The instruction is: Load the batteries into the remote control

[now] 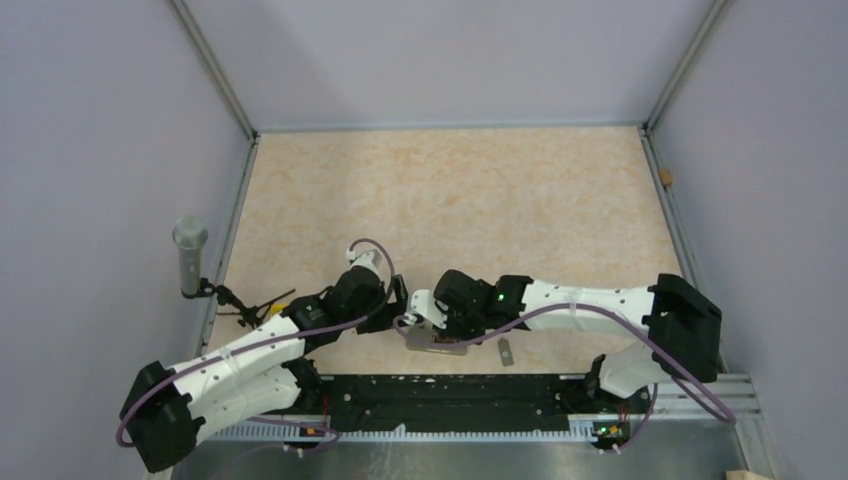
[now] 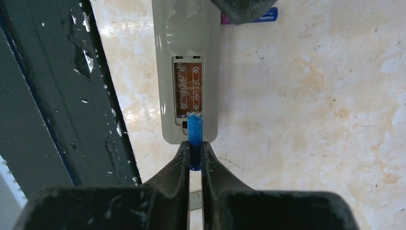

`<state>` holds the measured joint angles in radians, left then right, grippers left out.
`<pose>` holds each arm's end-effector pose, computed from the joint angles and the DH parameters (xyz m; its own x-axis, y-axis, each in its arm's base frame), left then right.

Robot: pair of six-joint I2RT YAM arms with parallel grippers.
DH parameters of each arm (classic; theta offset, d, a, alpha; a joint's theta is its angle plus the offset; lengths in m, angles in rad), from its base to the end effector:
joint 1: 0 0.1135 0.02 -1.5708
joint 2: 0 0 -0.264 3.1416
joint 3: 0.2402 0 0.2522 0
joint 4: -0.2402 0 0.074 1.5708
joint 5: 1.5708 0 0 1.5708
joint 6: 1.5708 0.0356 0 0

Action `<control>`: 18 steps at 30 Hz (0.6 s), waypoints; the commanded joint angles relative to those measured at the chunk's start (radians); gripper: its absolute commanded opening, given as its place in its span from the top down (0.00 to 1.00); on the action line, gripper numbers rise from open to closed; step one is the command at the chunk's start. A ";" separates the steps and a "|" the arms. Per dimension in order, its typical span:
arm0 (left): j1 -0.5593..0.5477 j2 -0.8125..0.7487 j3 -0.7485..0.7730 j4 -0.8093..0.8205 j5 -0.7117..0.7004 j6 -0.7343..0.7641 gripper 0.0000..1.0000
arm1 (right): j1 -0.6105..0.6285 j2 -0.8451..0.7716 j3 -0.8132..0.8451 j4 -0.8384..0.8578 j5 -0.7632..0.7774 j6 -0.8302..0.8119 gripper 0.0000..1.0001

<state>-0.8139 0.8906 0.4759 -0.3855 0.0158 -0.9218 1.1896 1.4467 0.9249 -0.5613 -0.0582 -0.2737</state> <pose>0.1223 -0.1303 0.1963 -0.8829 -0.2254 -0.4120 0.0514 0.8257 -0.5618 0.1026 0.2615 0.2086 -0.0632 -0.8830 -0.4650 -0.9908 0.1116 -0.0772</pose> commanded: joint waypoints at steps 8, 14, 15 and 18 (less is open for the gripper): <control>0.002 -0.063 0.032 -0.095 -0.159 -0.006 0.07 | 0.013 0.073 0.077 0.028 -0.008 0.051 1.00; 0.003 -0.066 0.024 -0.092 -0.157 -0.002 0.06 | 0.012 0.115 0.095 0.020 -0.020 0.059 1.00; 0.003 -0.064 0.022 -0.092 -0.156 -0.002 0.06 | 0.013 0.123 0.099 0.017 -0.021 0.061 1.00; 0.004 -0.070 0.015 -0.090 -0.152 -0.002 0.05 | 0.012 0.134 0.104 0.013 -0.025 0.064 1.00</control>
<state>-0.8135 0.8349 0.4759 -0.4801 -0.1226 -0.9237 1.1896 1.5620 0.9791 -0.5495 -0.0723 -0.2298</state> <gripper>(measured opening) 0.943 0.035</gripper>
